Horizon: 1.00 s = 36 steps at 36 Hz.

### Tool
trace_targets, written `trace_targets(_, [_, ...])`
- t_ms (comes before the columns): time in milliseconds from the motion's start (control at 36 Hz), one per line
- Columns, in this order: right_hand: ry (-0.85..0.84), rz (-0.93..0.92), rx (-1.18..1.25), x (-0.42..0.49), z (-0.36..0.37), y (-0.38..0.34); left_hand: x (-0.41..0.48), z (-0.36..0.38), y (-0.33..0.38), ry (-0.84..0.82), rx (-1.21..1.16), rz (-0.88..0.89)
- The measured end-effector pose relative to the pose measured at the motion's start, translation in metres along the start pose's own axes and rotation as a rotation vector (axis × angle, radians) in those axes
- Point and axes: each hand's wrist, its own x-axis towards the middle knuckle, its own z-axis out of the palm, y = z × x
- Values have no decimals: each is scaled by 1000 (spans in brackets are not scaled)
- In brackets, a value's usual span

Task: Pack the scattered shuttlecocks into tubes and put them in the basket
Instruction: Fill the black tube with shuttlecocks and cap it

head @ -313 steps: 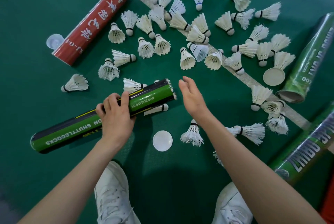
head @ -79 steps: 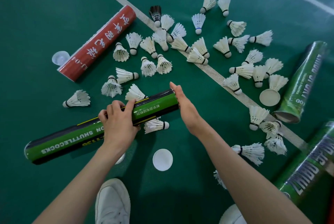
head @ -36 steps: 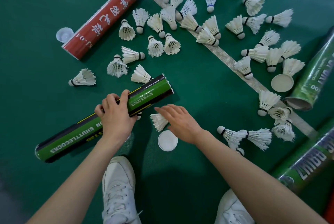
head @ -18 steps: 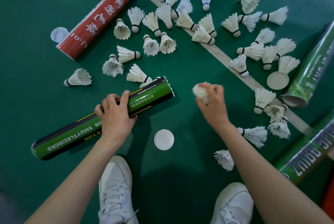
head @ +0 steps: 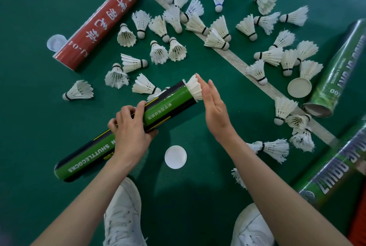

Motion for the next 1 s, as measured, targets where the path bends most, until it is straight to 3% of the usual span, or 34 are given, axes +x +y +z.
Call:
trace_targets(222, [-230, 163, 107, 7, 31, 8, 10, -8, -11, -5, 103, -46])
trace_targets(333, [-164, 181, 78, 15, 40, 12, 15, -8, -22, -39, 112, -77])
trace_targets(389, [-7, 137, -44, 22, 43, 15, 19, -7, -27, -41, 94, -100])
trace_targets(444, [34, 55, -273, 31, 41, 21, 21, -7, -32, -39, 83, -117])
trace_targets(556, [-277, -31, -699, 53, 41, 36, 24, -8, -40, -33, 54, -153])
trace_targets(639, [-416, -81, -837, 60, 50, 45, 26, -10, -47, -40, 42, -188])
trace_targets(1000, [-472, -362, -1316, 57, 55, 50, 23, -10, -54, -32, 54, -202])
